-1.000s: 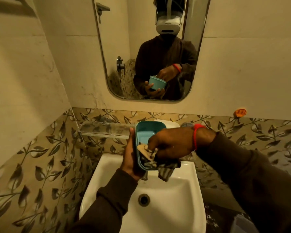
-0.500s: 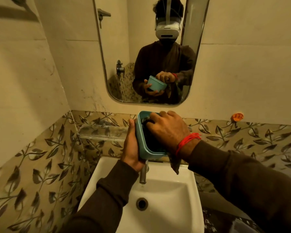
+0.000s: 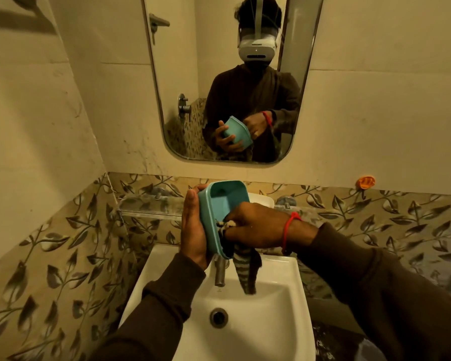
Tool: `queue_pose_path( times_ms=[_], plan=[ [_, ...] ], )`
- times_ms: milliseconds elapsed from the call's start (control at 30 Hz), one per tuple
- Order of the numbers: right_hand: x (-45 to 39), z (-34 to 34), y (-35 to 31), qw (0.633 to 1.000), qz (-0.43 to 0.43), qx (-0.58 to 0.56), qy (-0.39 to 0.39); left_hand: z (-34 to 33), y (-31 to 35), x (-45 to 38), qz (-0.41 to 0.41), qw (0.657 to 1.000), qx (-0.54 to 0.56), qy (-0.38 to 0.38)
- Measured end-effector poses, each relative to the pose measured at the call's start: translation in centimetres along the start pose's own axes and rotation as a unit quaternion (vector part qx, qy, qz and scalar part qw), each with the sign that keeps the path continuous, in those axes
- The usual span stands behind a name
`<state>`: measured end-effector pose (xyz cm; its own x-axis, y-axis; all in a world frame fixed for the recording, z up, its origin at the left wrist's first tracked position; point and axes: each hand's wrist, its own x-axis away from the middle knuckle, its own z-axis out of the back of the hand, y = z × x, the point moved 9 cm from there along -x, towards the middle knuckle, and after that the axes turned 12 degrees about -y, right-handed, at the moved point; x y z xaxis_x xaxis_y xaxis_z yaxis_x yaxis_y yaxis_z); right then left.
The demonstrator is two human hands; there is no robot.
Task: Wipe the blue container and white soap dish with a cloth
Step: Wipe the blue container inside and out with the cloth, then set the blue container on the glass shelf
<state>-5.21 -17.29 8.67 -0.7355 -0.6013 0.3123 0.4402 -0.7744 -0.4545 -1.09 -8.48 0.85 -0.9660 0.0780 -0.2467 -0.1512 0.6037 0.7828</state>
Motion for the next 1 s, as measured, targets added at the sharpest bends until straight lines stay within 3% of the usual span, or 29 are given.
queue_pose_path(
  times_ms=[133, 200, 267, 367, 500, 700, 833, 900, 1000],
  plan=[
    [0.5, 0.1, 0.2, 0.990, 0.009, -0.139, 0.004, -0.6, -0.9, -0.3, 0.045, 0.993, 0.107, -0.031],
    [1.0, 0.6, 0.2, 0.965, 0.038, -0.260, 0.008, 0.3, -0.9, -0.2, 0.043, 0.987, 0.153, -0.028],
    [1.7, 1.7, 0.1, 0.904, 0.103, -0.413, 0.025, 1.8, -0.9, -0.3, 0.038, 0.986, 0.161, -0.016],
    [2.2, 4.0, 1.0, 0.799, 0.177, -0.570, 0.076, 4.6, -0.9, 0.1, 0.011, 0.985, 0.154, 0.078],
    [1.1, 3.9, 4.3, 0.758, 0.136, -0.621, 0.149, 6.7, -0.3, 0.4, -0.030, 0.978, 0.147, 0.144],
    [-2.5, -0.3, 6.4, 0.715, 0.078, -0.666, 0.195, 6.8, 1.5, 0.1, -0.109, 0.977, 0.074, 0.169],
    [-4.0, 0.8, 6.6, 0.688, 0.112, -0.678, 0.233, 6.7, 3.3, -0.3, -0.122, 0.986, -0.078, 0.085],
    [-4.6, 1.3, 7.0, 0.694, 0.107, -0.665, 0.254, 7.2, 4.2, -0.3, -0.112, 0.975, -0.186, 0.044],
    [-5.9, 1.2, 7.6, 0.701, 0.101, -0.654, 0.265, 8.6, 5.0, -0.8, -0.076, 0.956, -0.279, 0.041]
  ],
)
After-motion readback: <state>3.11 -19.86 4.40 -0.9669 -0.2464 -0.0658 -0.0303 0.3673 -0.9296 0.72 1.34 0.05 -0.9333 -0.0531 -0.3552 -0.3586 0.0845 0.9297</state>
